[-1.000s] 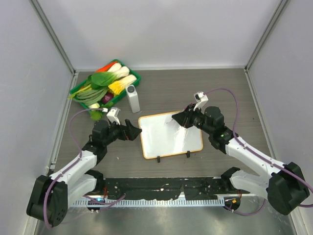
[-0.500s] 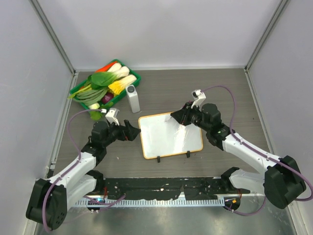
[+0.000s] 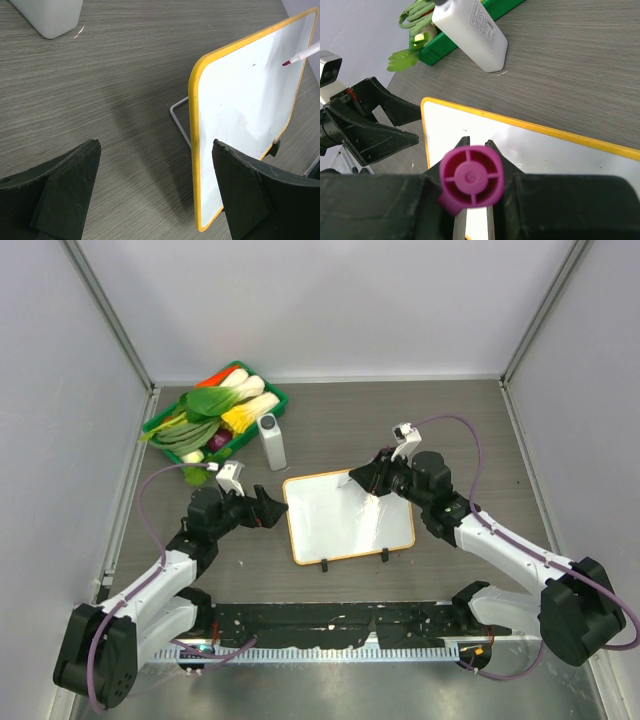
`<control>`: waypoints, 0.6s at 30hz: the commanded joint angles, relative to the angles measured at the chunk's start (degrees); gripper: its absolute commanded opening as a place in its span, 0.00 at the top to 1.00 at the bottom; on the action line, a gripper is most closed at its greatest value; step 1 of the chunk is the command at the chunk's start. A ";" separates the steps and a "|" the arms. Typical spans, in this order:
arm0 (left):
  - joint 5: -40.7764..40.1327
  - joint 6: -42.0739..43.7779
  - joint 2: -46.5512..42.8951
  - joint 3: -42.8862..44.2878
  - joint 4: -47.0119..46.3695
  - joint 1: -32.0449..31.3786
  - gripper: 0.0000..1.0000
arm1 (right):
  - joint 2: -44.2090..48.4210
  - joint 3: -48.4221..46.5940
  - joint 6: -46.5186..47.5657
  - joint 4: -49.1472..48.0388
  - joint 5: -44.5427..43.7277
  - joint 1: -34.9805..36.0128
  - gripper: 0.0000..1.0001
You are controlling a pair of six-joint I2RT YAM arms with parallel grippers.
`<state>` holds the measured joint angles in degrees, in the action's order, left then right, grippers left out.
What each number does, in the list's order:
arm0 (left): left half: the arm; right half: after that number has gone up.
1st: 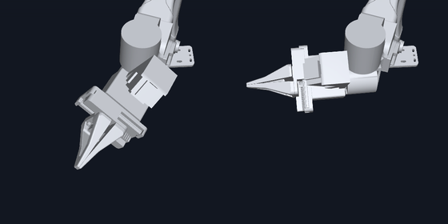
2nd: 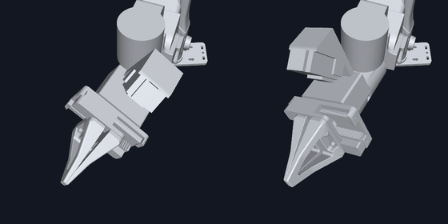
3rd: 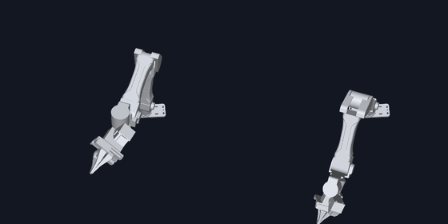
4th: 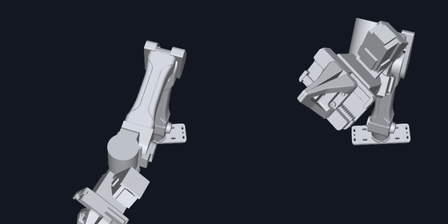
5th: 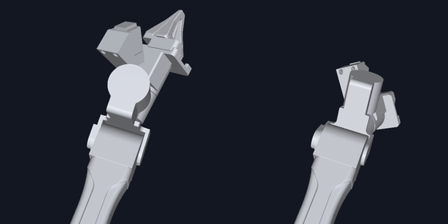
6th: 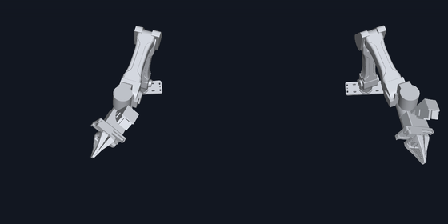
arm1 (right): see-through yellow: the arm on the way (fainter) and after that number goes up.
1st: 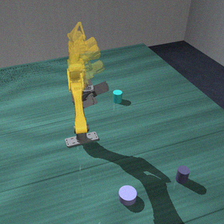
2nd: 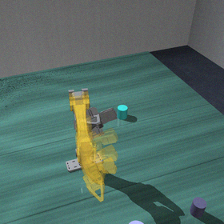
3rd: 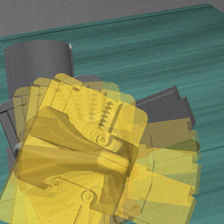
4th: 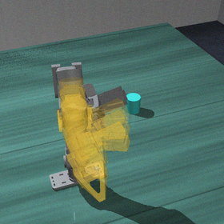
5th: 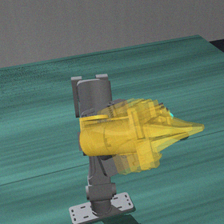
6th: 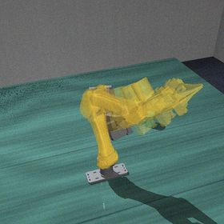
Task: Write a sentence on the whiteboard
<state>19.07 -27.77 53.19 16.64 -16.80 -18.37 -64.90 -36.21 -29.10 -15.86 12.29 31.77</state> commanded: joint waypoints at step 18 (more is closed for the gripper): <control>-26.00 12.47 -3.89 6.91 5.20 -0.09 0.00 | 3.82 1.93 0.10 -0.40 2.47 0.31 0.99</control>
<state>1.65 -20.80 48.16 21.58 -10.41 -18.37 -63.16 -34.57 -29.61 -14.92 14.11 31.77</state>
